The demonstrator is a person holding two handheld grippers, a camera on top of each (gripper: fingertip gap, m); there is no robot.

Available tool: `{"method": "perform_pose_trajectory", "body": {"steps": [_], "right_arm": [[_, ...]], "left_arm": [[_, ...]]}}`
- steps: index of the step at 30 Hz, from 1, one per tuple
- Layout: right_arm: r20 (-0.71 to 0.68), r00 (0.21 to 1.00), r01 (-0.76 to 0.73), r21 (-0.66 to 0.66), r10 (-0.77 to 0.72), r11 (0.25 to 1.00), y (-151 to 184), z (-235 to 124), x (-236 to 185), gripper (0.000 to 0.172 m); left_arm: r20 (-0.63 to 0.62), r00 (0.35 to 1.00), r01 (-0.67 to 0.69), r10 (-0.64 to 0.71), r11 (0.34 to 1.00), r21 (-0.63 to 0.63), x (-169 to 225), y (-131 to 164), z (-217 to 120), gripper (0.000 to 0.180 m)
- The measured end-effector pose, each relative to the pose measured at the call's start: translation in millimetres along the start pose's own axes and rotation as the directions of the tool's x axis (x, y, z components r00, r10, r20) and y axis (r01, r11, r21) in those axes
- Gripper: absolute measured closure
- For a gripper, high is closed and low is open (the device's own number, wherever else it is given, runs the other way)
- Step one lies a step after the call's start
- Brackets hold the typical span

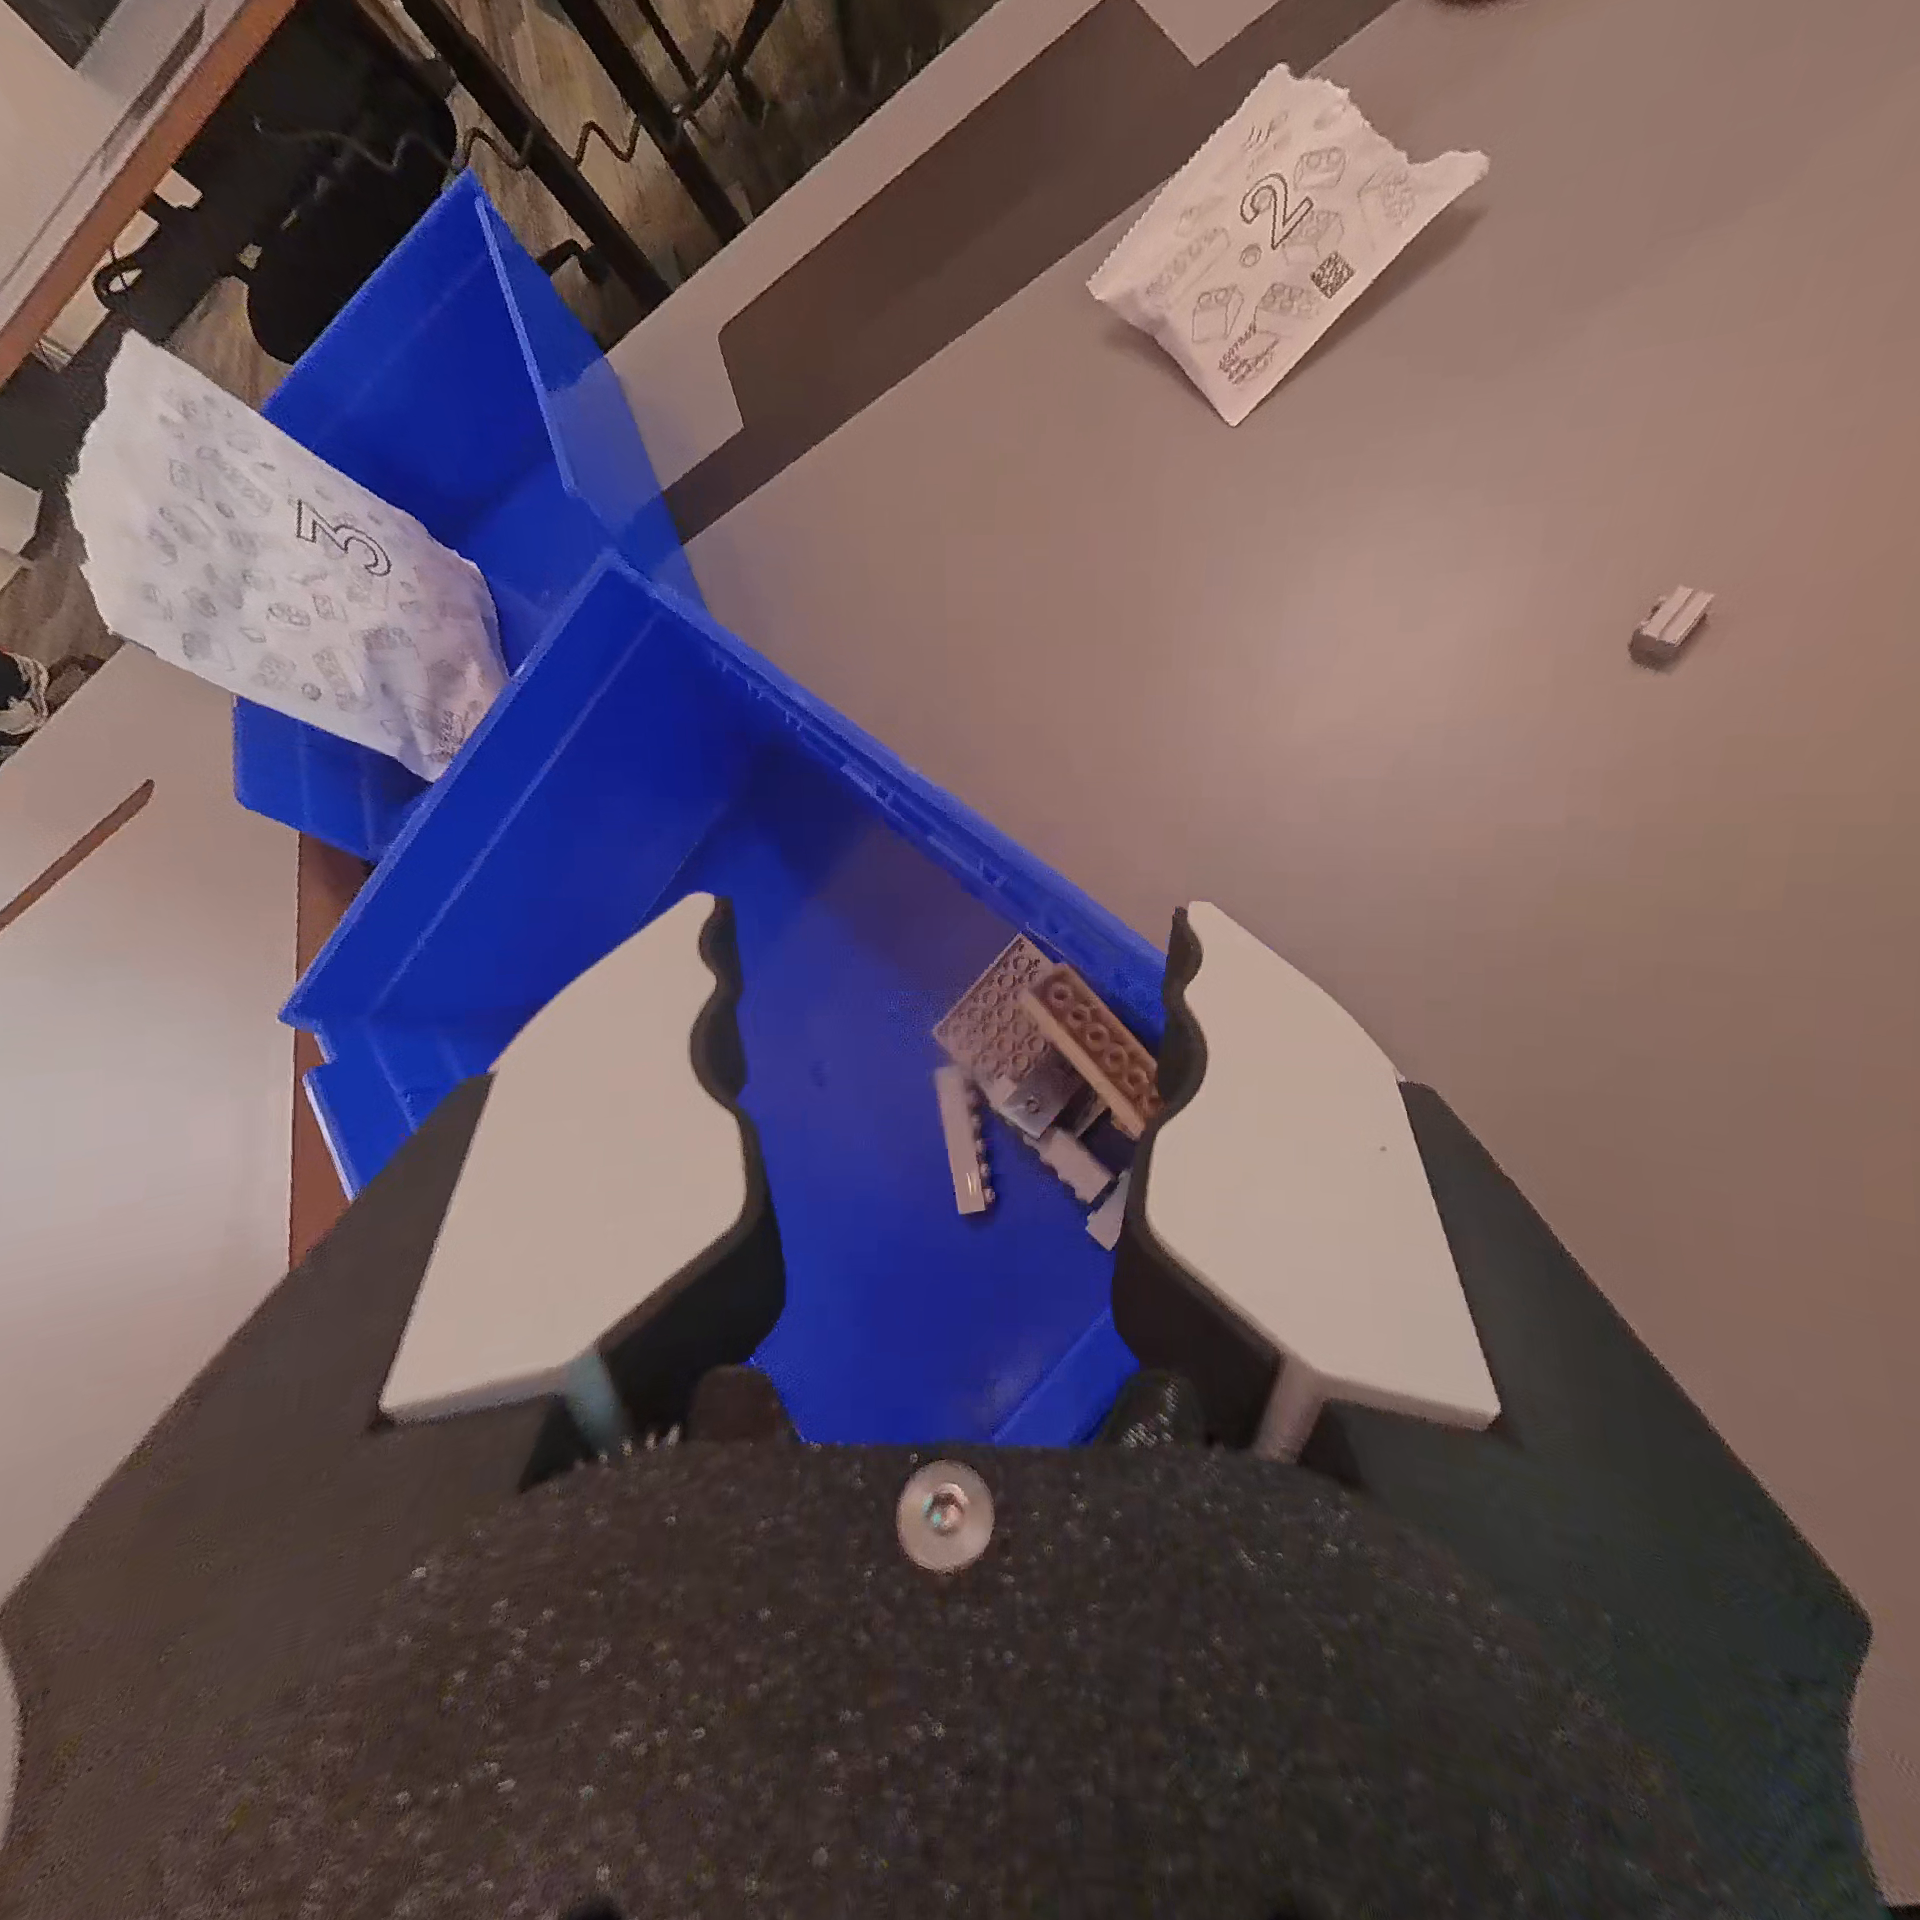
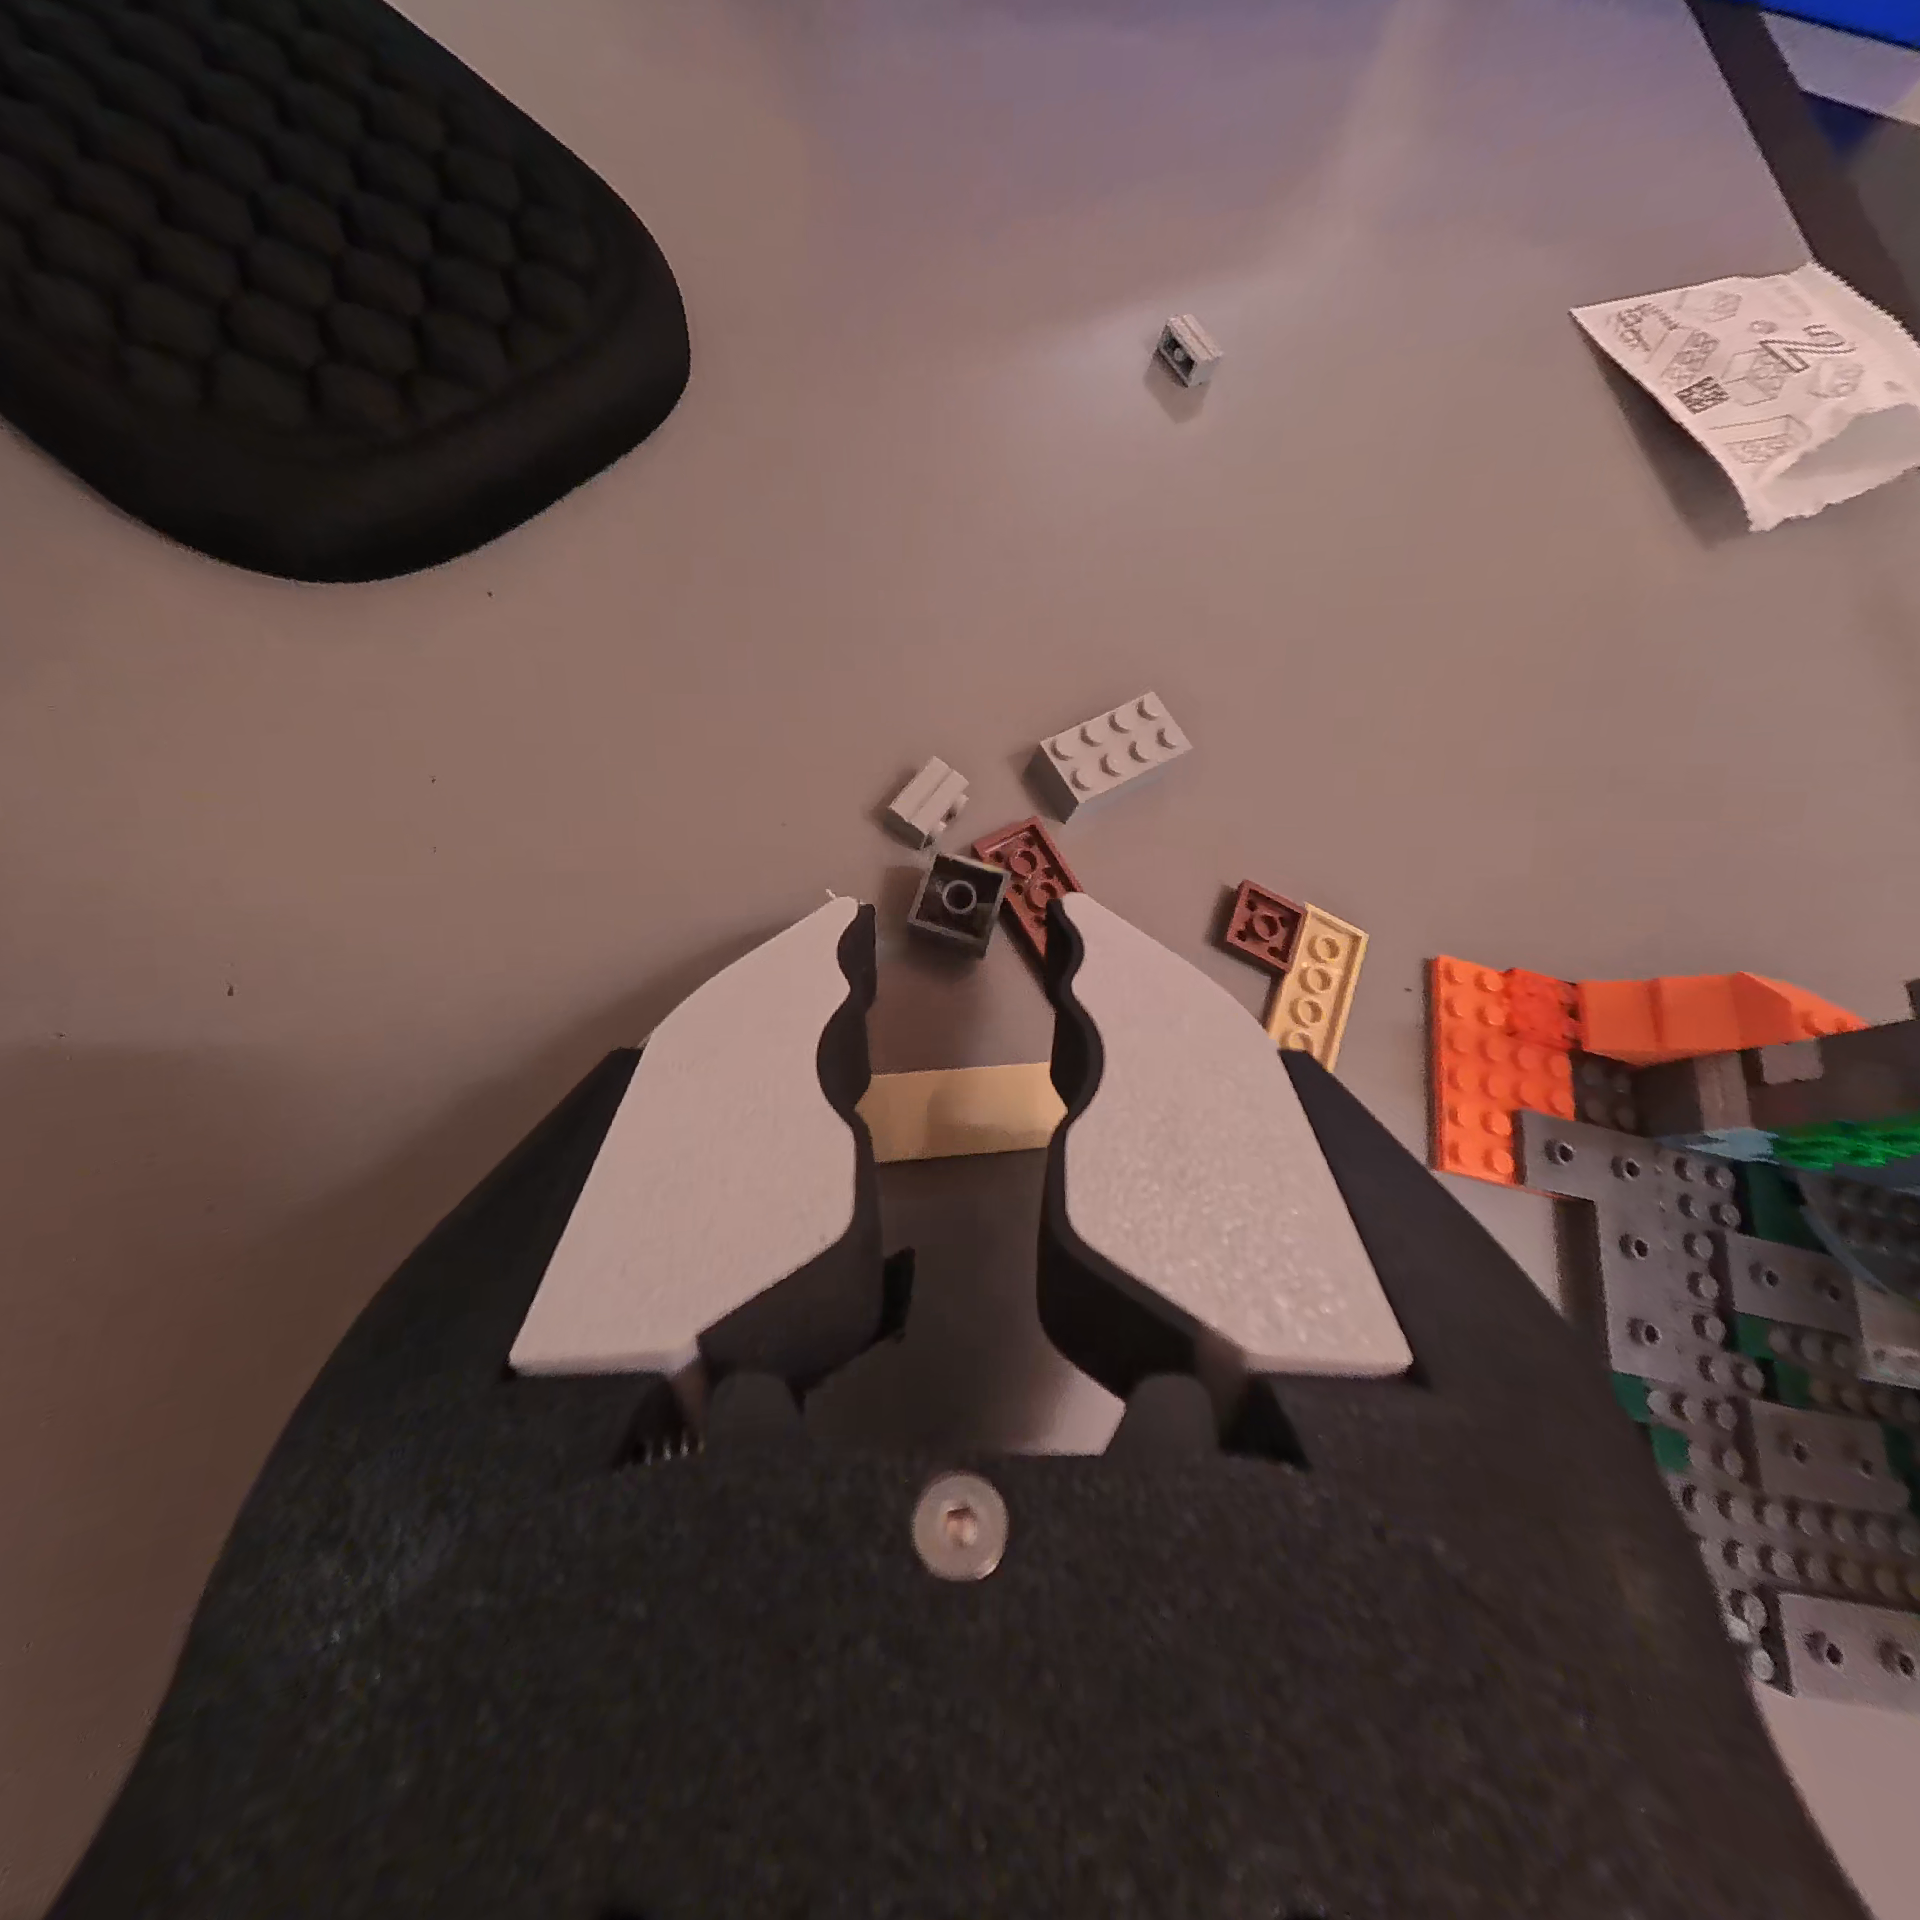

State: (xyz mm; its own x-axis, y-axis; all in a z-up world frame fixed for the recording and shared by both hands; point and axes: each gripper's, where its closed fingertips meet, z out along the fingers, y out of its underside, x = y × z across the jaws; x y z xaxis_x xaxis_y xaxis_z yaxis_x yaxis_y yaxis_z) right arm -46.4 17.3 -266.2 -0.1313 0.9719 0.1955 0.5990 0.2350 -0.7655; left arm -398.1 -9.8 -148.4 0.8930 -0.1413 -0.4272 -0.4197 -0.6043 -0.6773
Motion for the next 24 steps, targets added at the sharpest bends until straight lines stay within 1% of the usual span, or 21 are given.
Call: {"method": "perform_pose_trajectory", "body": {"steps": [3, 6, 10, 12, 15, 18, 22, 24], "right_arm": [[-0.002, 1.000, -0.003, -0.012, 0.003, 1.000, 1, 3, 0, 0.141], [-0.002, 1.000, -0.005, -0.023, 0.005, 1.000, 2, 5, -1, 0.141], [0.000, 1.000, -0.005, -0.048, 0.005, 0.999, 4, 9, -2, 0.143], [-0.012, 1.000, 0.008, -0.048, -0.009, 0.999, 4, 10, 0, 0.155], [-0.007, 1.000, 0.010, -0.038, -0.010, 0.999, 2, 8, -1, 0.155], [-0.009, 1.000, 0.003, -0.006, -0.004, 1.000, -3, 4, -1, 0.156], [0.012, 0.999, -0.031, 0.076, 0.030, 0.997, -15, -3, -1, 0.155], [0.028, 0.999, -0.020, 0.151, 0.016, 0.988, -27, -9, -5, 0.156]], "left_arm": [[-0.003, 1.000, -0.017, 0.017, 1.000, 0.024, 6, -9, -2, 0.104], [-0.029, 0.998, -0.046, 0.048, 0.997, 0.066, 23, -24, -6, 0.105], [-0.121, 0.986, -0.094, 0.112, 0.984, 0.151, 68, -51, -11, 0.107], [-0.181, 0.970, -0.126, 0.162, 0.972, 0.197, 98, -64, -11, 0.108], [-0.284, 0.927, -0.171, 0.243, 0.951, 0.256, 149, -78, -8, 0.108], [-0.373, 0.867, -0.216, 0.329, 0.925, 0.314, 200, -88, -5, 0.109], [-0.475, 0.769, -0.261, 0.428, 0.888, 0.379, 263, -94, -3, 0.111], [-0.522, 0.721, -0.264, 0.456, 0.877, 0.402, 290, -95, -3, 0.114]]}}
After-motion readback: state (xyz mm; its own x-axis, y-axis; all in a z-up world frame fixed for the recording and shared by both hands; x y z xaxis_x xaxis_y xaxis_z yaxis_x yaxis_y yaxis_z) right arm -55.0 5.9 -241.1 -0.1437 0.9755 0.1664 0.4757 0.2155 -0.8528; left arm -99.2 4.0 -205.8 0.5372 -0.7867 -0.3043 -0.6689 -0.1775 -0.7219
